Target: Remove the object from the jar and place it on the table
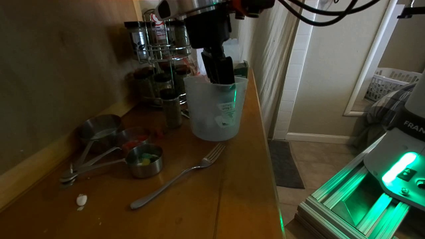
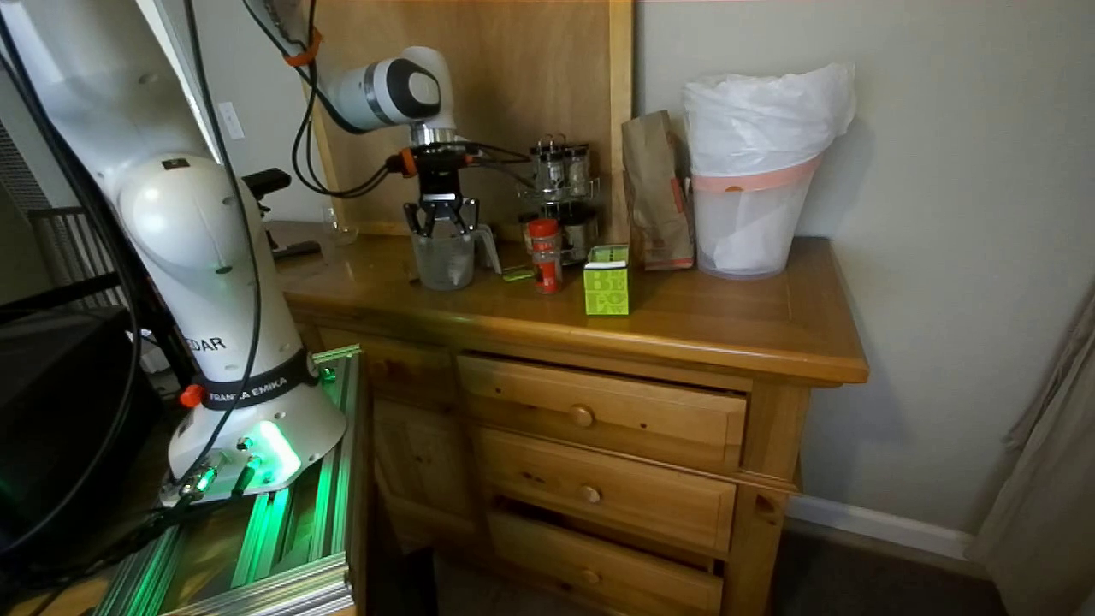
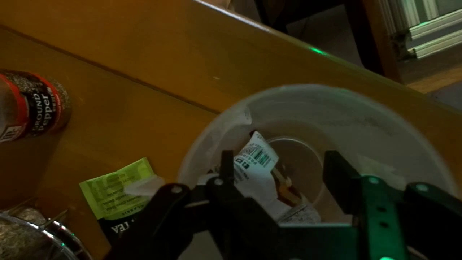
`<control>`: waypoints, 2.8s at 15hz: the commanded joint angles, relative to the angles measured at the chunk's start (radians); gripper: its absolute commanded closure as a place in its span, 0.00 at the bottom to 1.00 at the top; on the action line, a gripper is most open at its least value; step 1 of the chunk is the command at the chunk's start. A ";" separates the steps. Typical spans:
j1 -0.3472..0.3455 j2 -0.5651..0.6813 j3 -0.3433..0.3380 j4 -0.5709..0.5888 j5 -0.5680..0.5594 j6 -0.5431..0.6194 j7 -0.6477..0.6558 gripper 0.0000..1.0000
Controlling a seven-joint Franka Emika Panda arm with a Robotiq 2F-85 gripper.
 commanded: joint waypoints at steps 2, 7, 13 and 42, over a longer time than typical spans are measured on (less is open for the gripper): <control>-0.010 0.074 0.002 0.019 -0.079 0.045 -0.050 0.61; -0.010 0.070 0.005 0.022 -0.102 0.067 -0.068 0.96; -0.007 -0.007 0.013 0.010 -0.137 0.107 -0.036 1.00; 0.042 0.015 -0.052 -0.024 0.247 0.045 -0.387 0.00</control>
